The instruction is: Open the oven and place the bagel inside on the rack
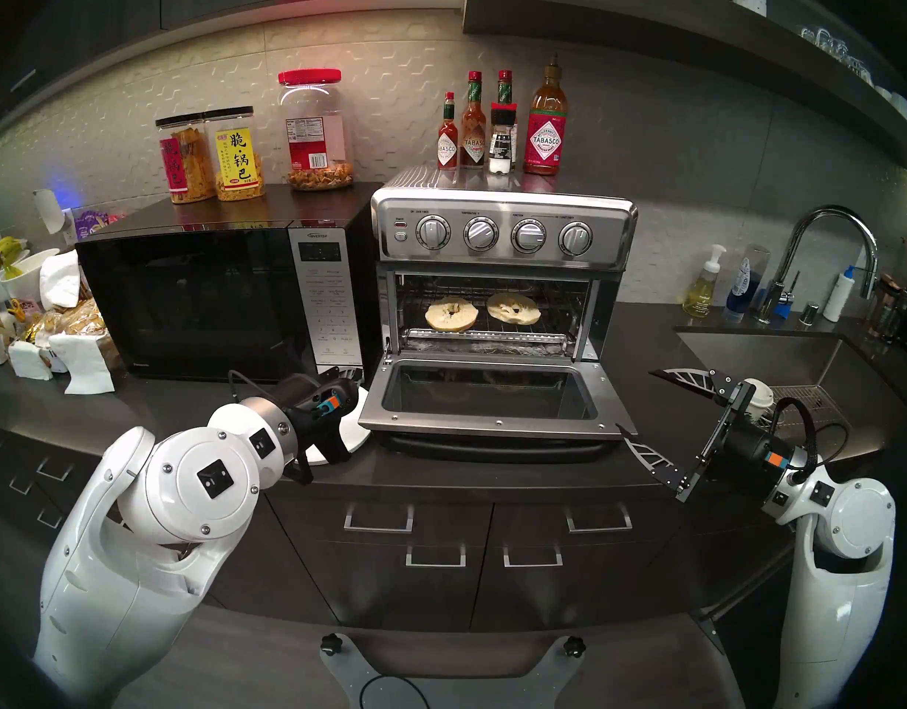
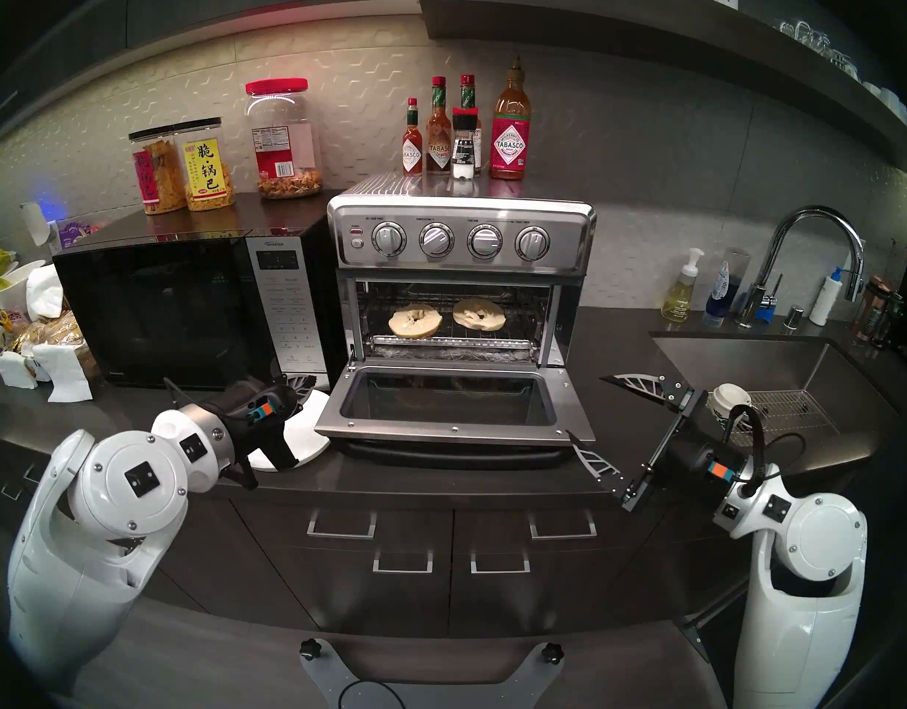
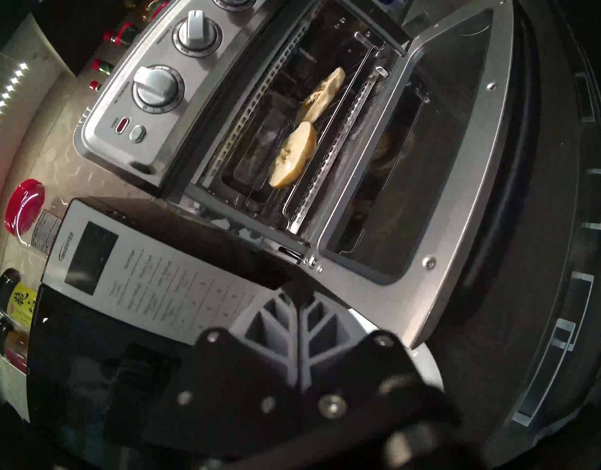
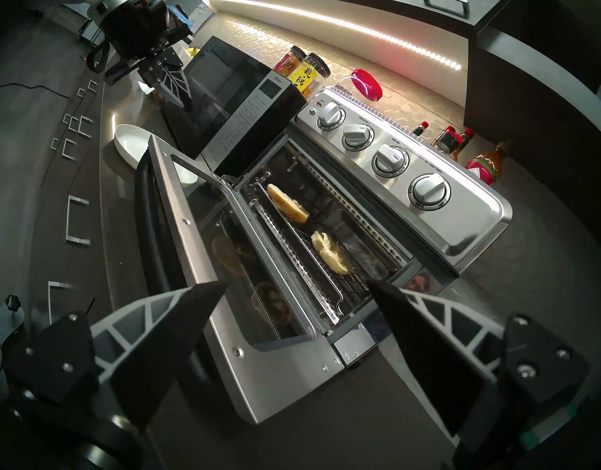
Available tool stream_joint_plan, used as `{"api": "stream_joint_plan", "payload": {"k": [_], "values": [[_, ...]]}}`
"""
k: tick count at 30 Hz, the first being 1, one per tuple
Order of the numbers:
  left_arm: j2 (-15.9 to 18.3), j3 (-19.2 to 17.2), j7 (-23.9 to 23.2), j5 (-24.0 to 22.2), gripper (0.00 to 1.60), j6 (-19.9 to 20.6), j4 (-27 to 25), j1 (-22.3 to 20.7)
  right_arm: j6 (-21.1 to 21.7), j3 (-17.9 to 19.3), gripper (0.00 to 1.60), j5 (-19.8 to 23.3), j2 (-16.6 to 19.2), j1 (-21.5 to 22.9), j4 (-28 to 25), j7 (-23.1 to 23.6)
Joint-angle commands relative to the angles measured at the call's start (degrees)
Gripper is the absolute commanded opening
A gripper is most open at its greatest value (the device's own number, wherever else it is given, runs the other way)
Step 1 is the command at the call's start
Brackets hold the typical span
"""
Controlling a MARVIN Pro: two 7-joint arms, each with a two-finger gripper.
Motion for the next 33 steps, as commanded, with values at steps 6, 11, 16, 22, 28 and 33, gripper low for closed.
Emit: {"api": "stream_joint_plan", "payload": {"k": [6, 11, 16, 22, 28, 33], "values": [[-3.7, -5.4, 6.5, -1.0, 0.0, -2.8, -1.3, 9.6, -0.1, -0.1, 1.6, 0.2, 0.1, 0.3, -0.5, 0.0], [-5.4, -8.4, 10.4, -1.5, 0.0, -6.0, -1.3, 13.9, -0.1, -0.1, 1.6, 0.2, 0.1, 0.3, -0.5, 0.0], [-6.8, -10.1, 12.8, -2.4, 0.0, -8.7, -1.3, 16.2, -0.1, -0.1, 1.6, 0.2, 0.1, 0.3, -0.5, 0.0], [-9.5, -12.3, 15.8, -4.8, 0.0, -12.9, -1.3, 19.2, -0.1, -0.1, 1.6, 0.2, 0.1, 0.3, -0.4, 0.0], [-12.0, -14.5, 18.6, -7.5, 0.0, -17.9, -1.1, 22.0, -0.1, -0.1, 1.6, 0.2, 0.1, 0.4, -0.4, 0.0], [-14.3, -16.5, 20.9, -10.2, 0.0, -22.6, 0.0, 24.0, -0.1, -0.1, 1.6, 0.2, 0.1, 0.4, -0.4, 0.0]]}}
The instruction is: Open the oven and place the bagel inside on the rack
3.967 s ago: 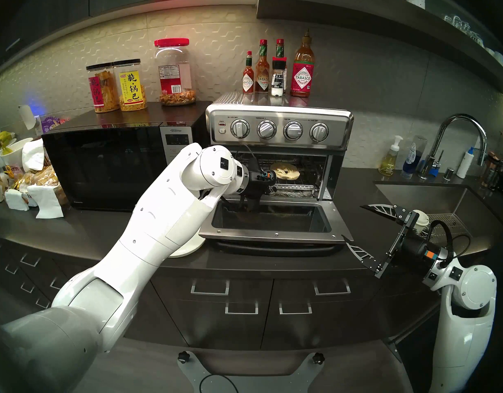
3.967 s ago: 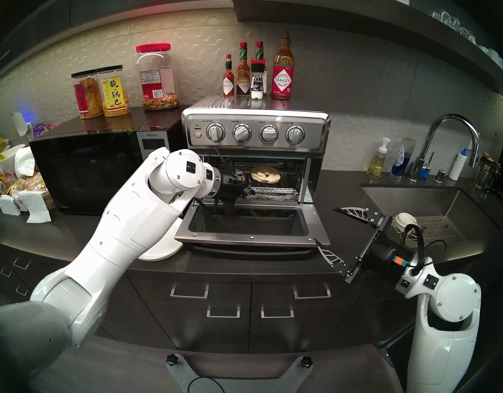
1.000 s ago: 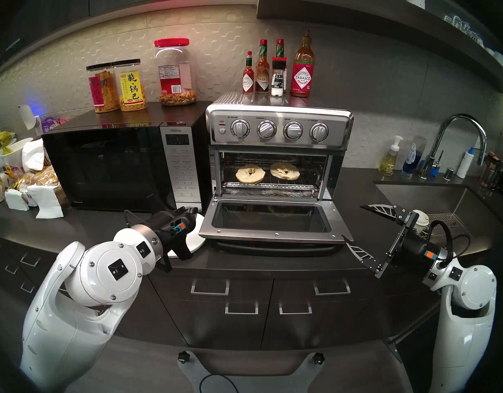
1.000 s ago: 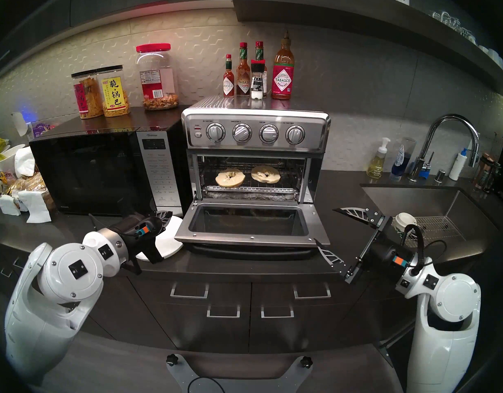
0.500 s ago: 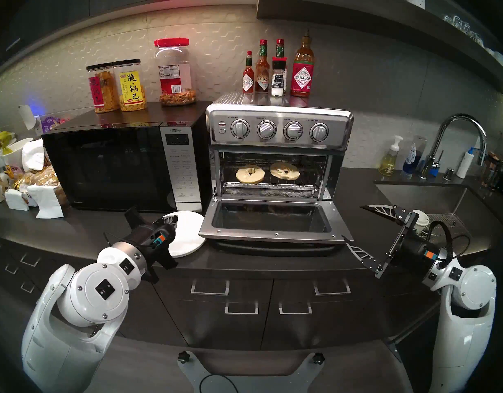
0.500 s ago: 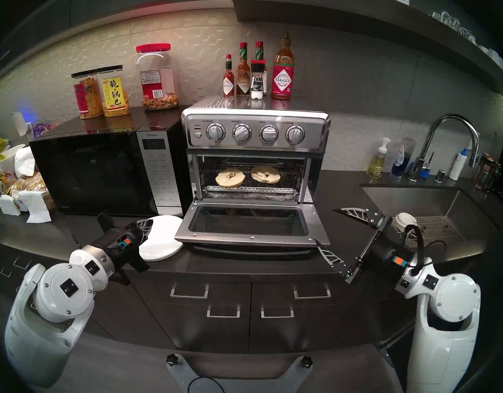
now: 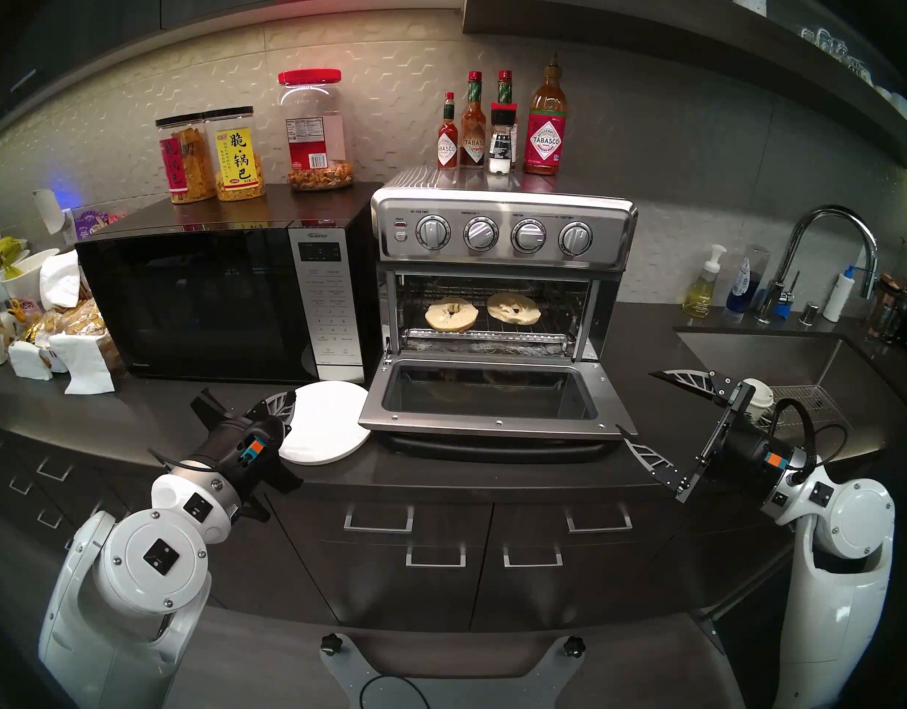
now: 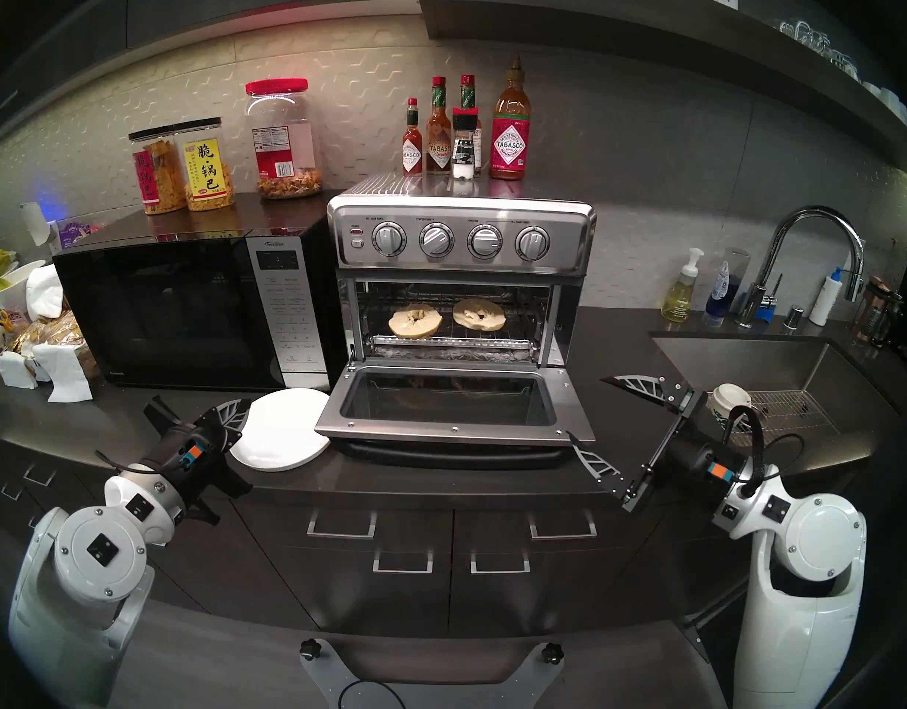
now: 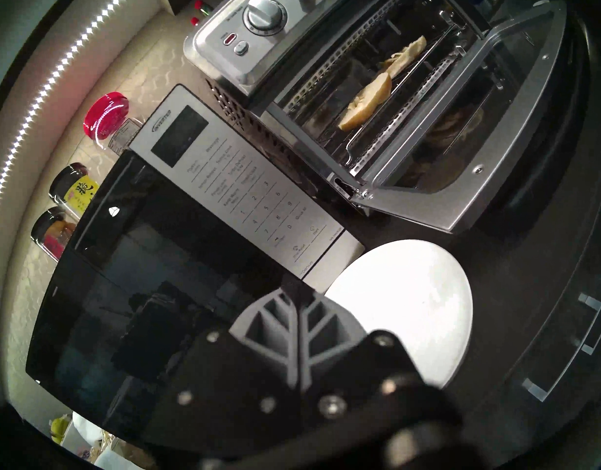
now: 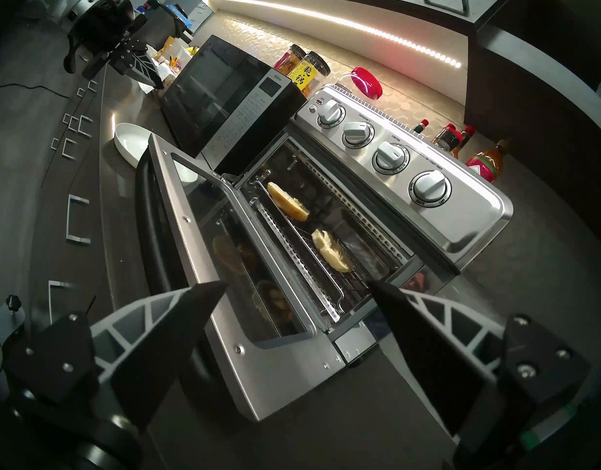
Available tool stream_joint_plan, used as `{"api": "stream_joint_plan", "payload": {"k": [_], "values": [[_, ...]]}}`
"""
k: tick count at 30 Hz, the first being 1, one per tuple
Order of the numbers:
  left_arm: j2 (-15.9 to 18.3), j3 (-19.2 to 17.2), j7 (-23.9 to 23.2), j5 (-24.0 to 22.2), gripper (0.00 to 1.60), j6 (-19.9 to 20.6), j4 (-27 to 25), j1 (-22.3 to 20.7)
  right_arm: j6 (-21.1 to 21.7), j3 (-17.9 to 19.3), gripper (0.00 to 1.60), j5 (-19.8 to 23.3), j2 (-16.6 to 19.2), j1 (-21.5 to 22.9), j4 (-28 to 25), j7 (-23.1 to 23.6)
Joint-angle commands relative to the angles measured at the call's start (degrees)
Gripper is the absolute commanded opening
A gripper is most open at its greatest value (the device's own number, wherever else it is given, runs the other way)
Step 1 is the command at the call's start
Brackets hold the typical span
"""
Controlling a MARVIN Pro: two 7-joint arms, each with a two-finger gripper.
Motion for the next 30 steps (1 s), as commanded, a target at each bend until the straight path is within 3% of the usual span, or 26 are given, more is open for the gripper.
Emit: {"api": "stream_joint_plan", "payload": {"k": [1, 5, 6, 8, 9, 11, 12, 13, 15, 16, 18, 19, 30], "values": [[-4.0, -2.8, 3.6, -3.3, 0.0, -6.2, 0.1, 3.8, -0.1, -0.1, 1.6, 0.2, 0.1, 0.4, -0.7, 0.0], [-5.6, -4.3, 5.2, -5.6, 0.0, -10.4, 1.4, 5.3, -0.1, -0.1, 1.6, 0.2, 0.1, 0.4, -0.7, 0.0], [-5.9, -4.4, 5.5, -6.2, 0.0, -9.7, 1.7, 5.4, -0.1, -0.1, 1.6, 0.2, 0.1, 0.4, -0.7, 0.0], [-6.9, -5.2, 6.3, -7.6, 0.0, -13.2, 2.8, 6.1, -0.1, -0.1, 1.6, 0.2, 0.1, 0.4, -0.7, 0.0], [-7.1, -5.4, 6.5, -8.2, 0.0, -12.3, 3.1, 6.1, -0.1, -0.1, 1.6, 0.2, 0.1, 0.4, -0.7, 0.0], [-7.9, -6.0, 7.1, -9.8, 0.0, -15.8, 4.5, 6.6, -0.1, -0.1, 1.6, 0.2, 0.1, 0.4, -0.7, 0.0], [-8.1, -6.2, 7.3, -10.5, 0.0, -15.0, 4.9, 6.5, -0.1, -0.1, 1.6, 0.2, 0.1, 0.4, -0.7, 0.0], [-8.5, -6.6, 7.7, -11.3, 0.29, -17.8, 5.8, 6.8, -0.1, -0.1, 1.6, 0.2, 0.1, 0.4, -0.7, 0.0], [-8.9, -6.9, 8.0, -12.6, 0.56, -18.1, 6.7, 6.8, -0.1, -0.1, 1.6, 0.2, 0.1, 0.4, -0.7, 0.0], [-9.0, -7.1, 8.1, -13.3, 0.6, -19.3, 7.3, 6.9, -0.1, -0.1, 1.6, 0.2, 0.1, 0.4, -0.7, 0.0], [-9.2, -7.5, 8.4, -14.6, 0.45, -20.9, 7.8, 6.8, -0.1, -0.1, 1.6, 0.3, 0.1, 0.4, -0.7, 0.0], [-9.3, -7.8, 8.5, -15.2, 0.0, -22.0, 8.0, 6.8, -0.1, -0.1, 1.6, 0.3, 0.1, 0.4, -0.7, 0.0], [-9.4, -10.4, 8.5, -20.7, 0.0, -31.9, 7.9, 6.5, -0.1, -0.1, 1.6, 0.3, 0.1, 0.4, -0.8, 0.0]]}}
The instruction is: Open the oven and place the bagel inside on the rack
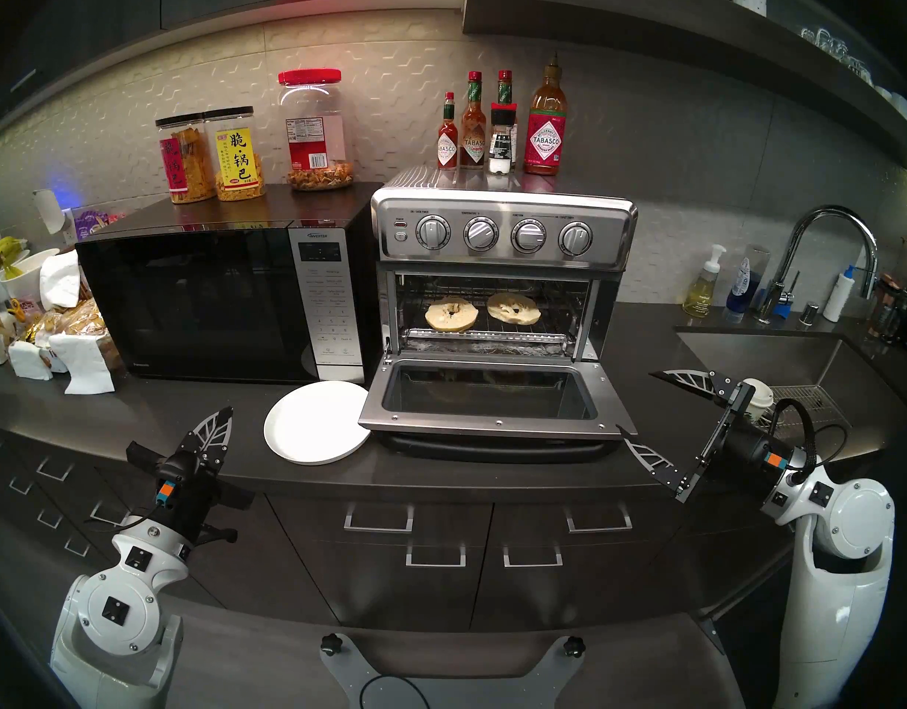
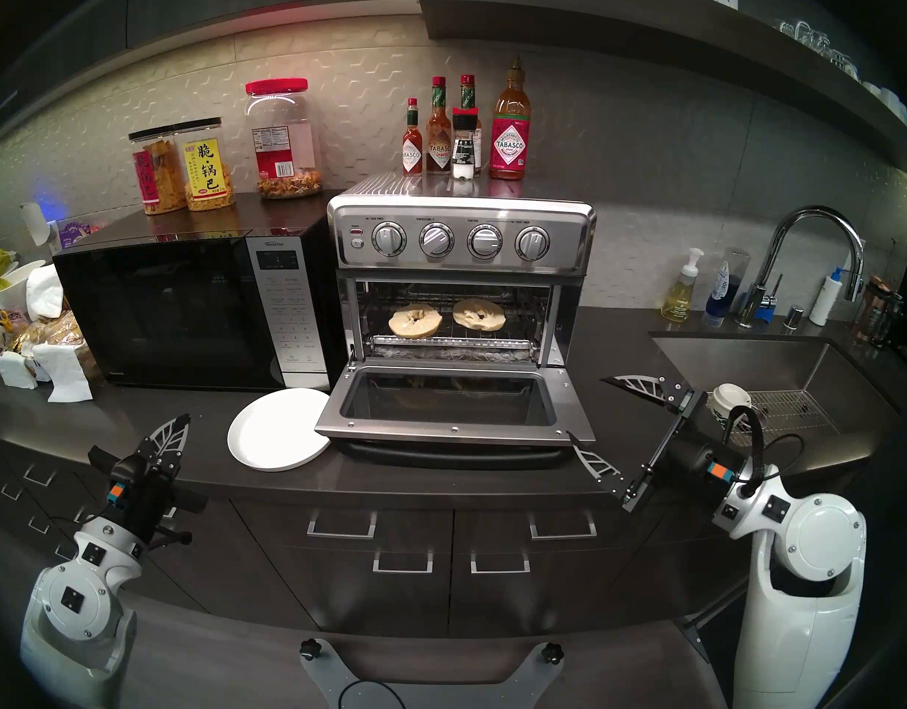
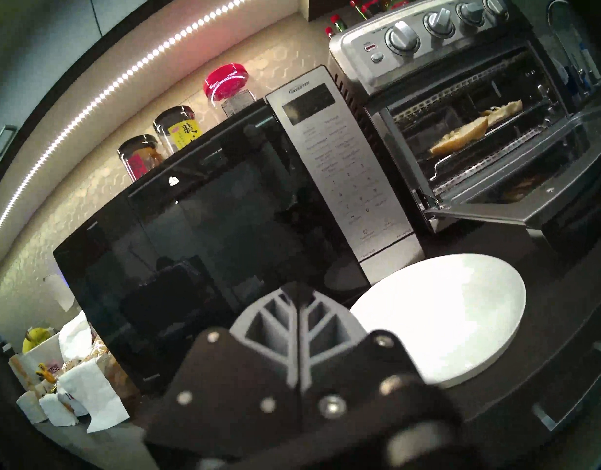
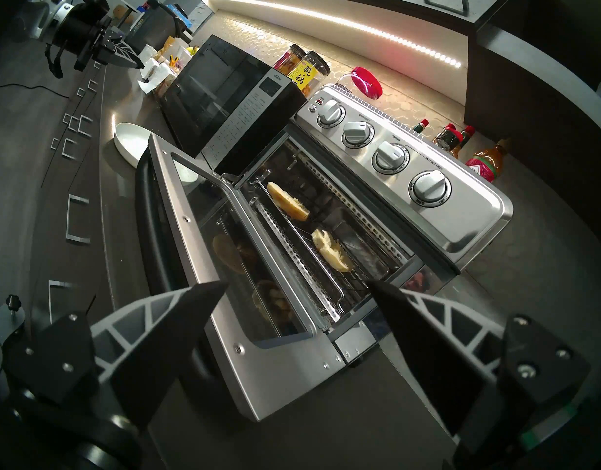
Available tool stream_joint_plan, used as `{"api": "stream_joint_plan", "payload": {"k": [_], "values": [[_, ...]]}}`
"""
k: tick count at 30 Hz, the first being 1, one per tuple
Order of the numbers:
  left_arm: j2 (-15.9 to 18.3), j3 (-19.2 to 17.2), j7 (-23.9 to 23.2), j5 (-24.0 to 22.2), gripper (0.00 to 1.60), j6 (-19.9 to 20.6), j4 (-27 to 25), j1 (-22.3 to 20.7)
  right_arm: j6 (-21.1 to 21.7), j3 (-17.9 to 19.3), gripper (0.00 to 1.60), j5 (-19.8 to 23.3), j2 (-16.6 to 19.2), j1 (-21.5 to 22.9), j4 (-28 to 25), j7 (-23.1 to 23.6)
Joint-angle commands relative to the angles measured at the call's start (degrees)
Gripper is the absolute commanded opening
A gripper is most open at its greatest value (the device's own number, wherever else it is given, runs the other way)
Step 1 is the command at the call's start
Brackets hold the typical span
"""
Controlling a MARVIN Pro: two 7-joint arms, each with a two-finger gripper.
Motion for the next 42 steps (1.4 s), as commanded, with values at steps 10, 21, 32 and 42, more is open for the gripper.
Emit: {"api": "stream_joint_plan", "payload": {"k": [10, 21, 32, 42], "values": [[-0.7, -2.3, -1.0, -6.8, 1.6, -14.9, 1.9, 1.1, -0.1, -0.1, 1.6, 0.4, 0.1, 0.4, -0.9, 0.0], [-0.7, -3.0, -4.3, -10.5, 1.6, -25.0, 5.4, 1.0, -0.1, -0.1, 1.6, 0.4, 0.1, 0.4, -1.0, 0.0], [-0.5, -3.3, -8.6, -14.5, 1.6, -33.4, 8.7, 0.2, 0.0, -0.1, 1.6, 0.5, 0.1, 0.4, -1.0, 0.0], [0.0, -3.2, -13.7, -19.1, 1.6, -43.3, 12.6, -1.3, 0.0, -0.1, 1.6, 0.6, 0.1, 0.3, -1.1, 0.1]]}}
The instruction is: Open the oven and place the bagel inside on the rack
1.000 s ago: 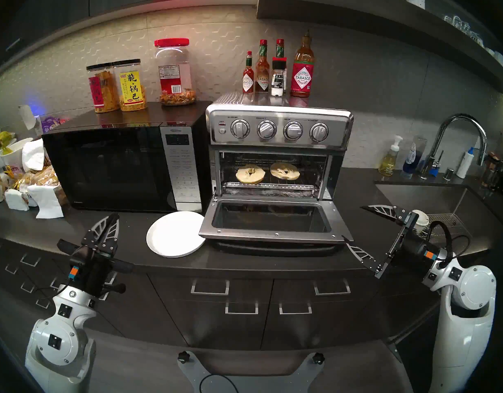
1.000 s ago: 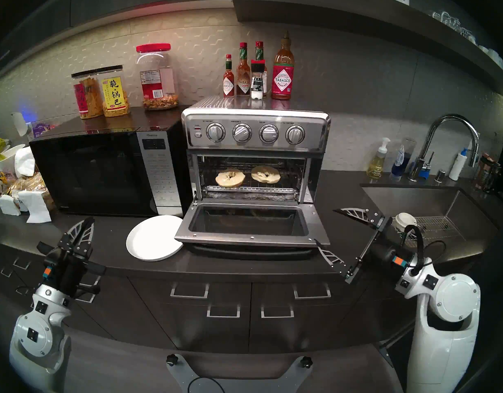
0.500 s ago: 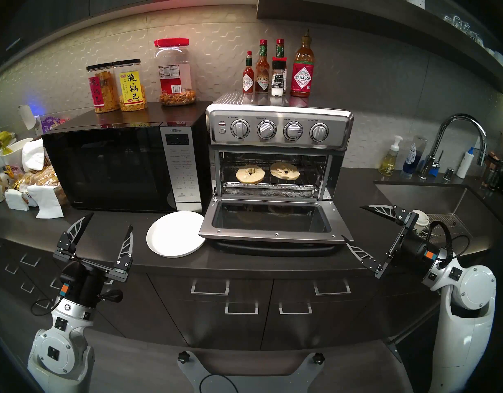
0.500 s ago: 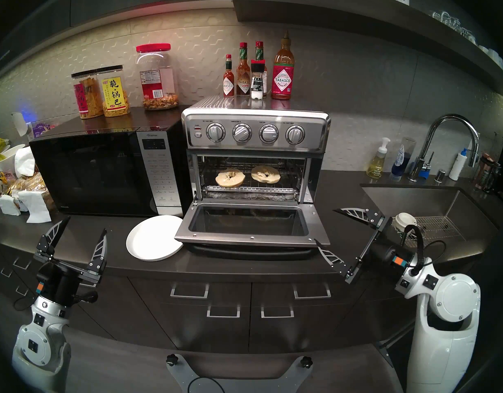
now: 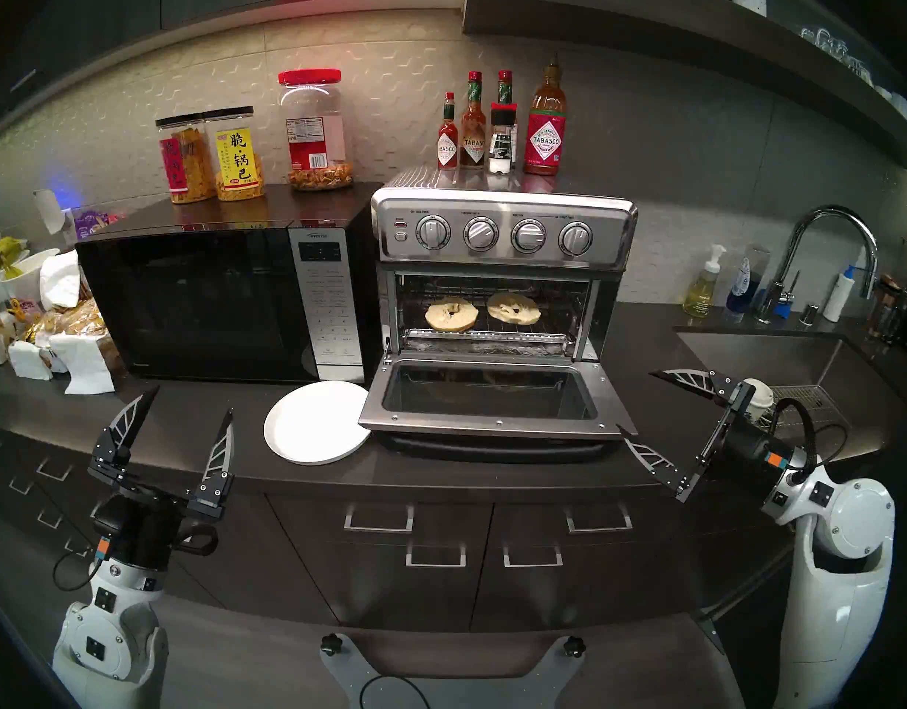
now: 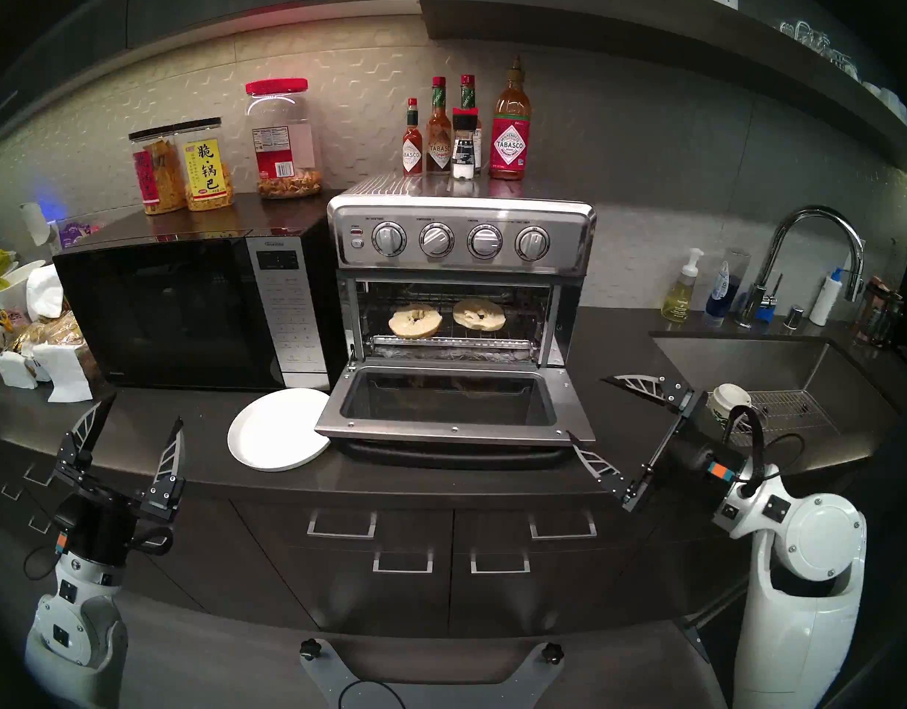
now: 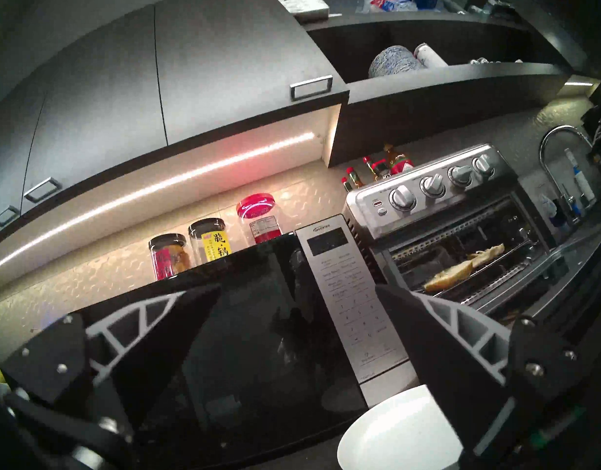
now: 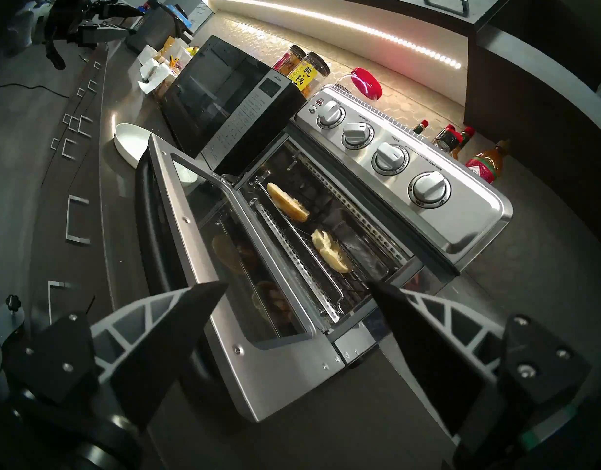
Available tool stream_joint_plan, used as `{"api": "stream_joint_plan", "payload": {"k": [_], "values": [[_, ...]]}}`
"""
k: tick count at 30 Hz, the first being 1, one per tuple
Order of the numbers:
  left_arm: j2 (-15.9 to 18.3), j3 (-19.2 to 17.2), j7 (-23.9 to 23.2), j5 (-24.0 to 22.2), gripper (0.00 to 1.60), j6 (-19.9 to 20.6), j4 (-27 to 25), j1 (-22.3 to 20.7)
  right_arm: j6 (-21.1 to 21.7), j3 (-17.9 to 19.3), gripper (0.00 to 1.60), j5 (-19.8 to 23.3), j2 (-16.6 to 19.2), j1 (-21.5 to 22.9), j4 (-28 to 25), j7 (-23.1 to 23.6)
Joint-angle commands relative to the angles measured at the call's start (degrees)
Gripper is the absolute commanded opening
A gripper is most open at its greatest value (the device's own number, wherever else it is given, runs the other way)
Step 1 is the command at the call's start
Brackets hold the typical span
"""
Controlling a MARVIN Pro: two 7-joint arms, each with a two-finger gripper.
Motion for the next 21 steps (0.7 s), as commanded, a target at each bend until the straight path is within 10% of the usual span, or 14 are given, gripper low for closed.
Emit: {"api": "stream_joint_plan", "payload": {"k": [1, 21], "values": [[0.5, -0.2, -3.2, -3.8, 1.6, -6.9, 1.2, -1.2, 0.0, -0.1, 1.6, 0.5, 0.1, 0.3, -1.0, 0.1], [-2.0, -1.7, -16.1, -13.4, 1.6, -7.8, 3.8, -4.0, 4.2, -1.6, 1.6, -3.4, -1.1, -2.8, -5.7, 0.4]]}}
